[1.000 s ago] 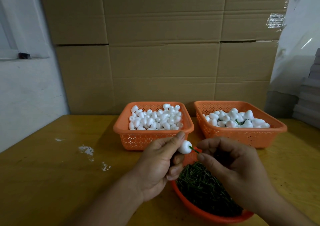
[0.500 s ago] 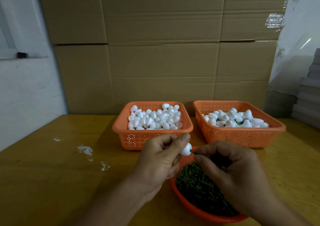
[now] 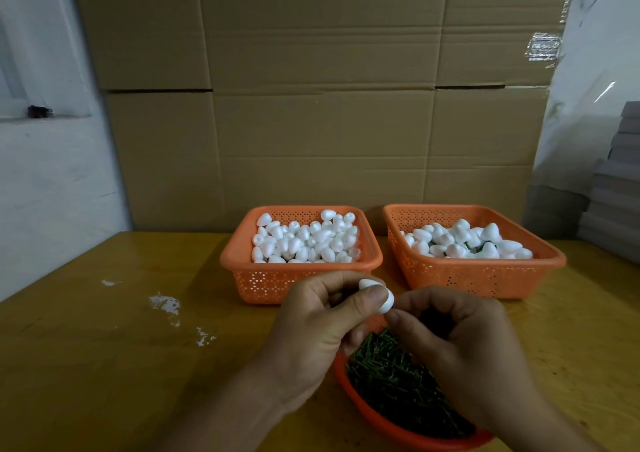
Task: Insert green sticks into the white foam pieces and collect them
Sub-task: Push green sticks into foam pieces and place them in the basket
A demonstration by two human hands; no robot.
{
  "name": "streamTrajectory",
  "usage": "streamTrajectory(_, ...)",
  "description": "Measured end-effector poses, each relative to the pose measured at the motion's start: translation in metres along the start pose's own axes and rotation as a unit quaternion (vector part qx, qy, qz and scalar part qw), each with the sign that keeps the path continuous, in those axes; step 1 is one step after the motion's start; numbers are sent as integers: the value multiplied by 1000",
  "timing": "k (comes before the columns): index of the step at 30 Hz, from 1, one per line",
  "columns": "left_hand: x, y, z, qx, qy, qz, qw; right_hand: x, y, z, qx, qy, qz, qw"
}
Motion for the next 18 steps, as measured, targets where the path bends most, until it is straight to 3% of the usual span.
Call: streamTrajectory(18,-11,-9,-21,-144,130,29,981,-15,-6,-7,-73,124,42,989)
Point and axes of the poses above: each hand's wrist, its own y-axis towards the middle knuckle, its own x-axis out of the back of the hand, z = x × y, the point moved 9 cm from there along y, towards the middle knuckle, and after that the axes turned 10 degrees about -z, right-handed, at the moved point
